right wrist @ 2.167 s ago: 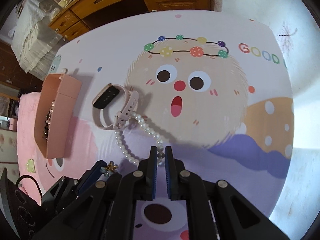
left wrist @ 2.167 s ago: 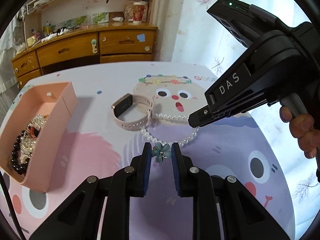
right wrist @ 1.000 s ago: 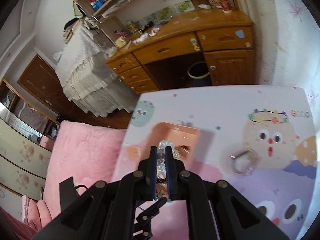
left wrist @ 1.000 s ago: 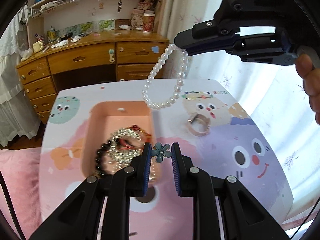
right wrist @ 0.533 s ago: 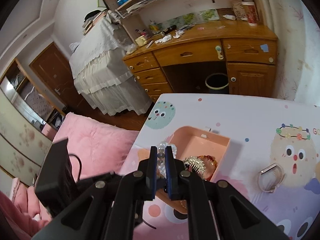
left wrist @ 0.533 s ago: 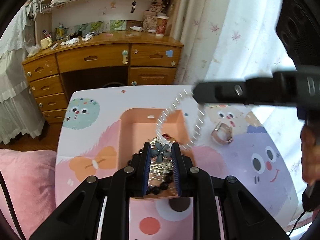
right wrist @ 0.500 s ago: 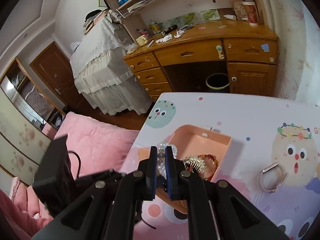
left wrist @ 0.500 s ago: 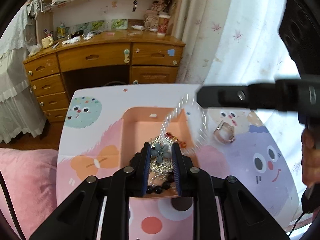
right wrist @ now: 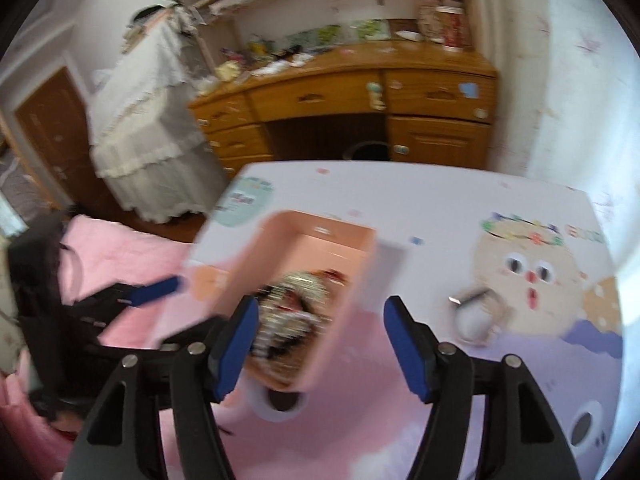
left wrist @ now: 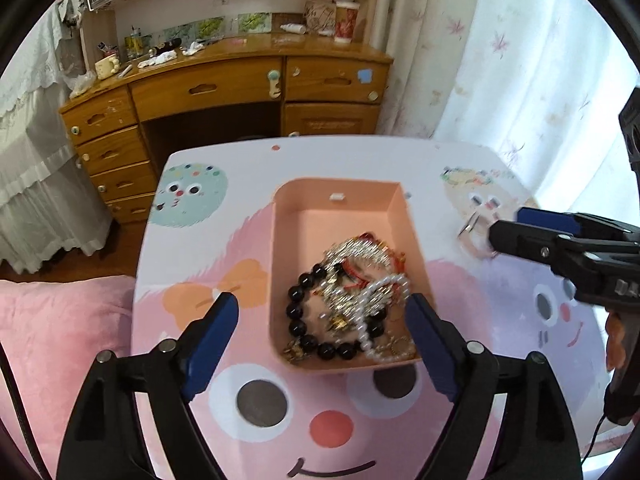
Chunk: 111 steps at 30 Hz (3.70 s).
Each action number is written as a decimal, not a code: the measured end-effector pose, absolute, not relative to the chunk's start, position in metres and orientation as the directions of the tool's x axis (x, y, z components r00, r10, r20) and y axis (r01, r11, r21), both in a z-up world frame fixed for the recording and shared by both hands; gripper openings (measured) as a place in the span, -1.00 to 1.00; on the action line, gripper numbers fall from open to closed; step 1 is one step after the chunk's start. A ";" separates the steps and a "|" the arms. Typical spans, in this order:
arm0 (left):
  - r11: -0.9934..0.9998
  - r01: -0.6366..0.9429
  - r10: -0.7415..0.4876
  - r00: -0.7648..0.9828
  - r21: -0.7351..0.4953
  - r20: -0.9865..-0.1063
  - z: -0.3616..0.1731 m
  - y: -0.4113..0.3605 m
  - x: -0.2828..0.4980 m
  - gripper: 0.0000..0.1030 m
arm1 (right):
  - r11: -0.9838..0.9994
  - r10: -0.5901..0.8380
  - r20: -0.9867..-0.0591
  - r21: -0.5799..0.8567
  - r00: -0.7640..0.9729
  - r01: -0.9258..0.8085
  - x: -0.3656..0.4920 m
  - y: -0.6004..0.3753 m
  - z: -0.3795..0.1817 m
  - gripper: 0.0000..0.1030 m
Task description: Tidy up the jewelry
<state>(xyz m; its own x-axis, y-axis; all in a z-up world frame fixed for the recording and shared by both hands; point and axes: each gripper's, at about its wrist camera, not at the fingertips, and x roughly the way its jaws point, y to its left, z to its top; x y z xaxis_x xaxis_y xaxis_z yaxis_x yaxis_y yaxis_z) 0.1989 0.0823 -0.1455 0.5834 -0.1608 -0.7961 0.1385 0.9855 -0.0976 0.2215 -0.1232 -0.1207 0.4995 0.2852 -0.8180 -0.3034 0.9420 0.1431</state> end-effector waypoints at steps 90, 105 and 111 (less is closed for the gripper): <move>0.988 -0.052 -0.101 0.505 -0.146 -0.857 -0.031 -0.013 -0.027 0.75 | 0.978 0.145 -0.875 0.056 0.463 -0.201 -0.051 -0.239 -0.058 0.94; 0.999 -0.040 0.046 0.534 0.030 -0.844 -0.020 -0.081 -0.062 0.98 | 0.968 0.242 -0.900 0.248 0.362 -0.031 -0.068 -0.273 -0.042 0.94; 0.995 -0.083 0.084 0.549 0.046 -0.832 -0.016 -0.080 -0.070 0.98 | 0.980 0.195 -0.888 0.192 0.417 -0.050 -0.074 -0.273 -0.030 1.00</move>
<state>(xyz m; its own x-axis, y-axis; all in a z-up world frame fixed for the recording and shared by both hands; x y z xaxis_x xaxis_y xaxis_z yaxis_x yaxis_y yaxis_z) -0.0700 -0.0804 -0.0162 0.5485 0.0842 -0.8319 -0.0832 0.9955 0.0459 -0.0741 -0.2731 -0.0300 0.4171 0.1950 -0.8877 -0.0498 0.9801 0.1919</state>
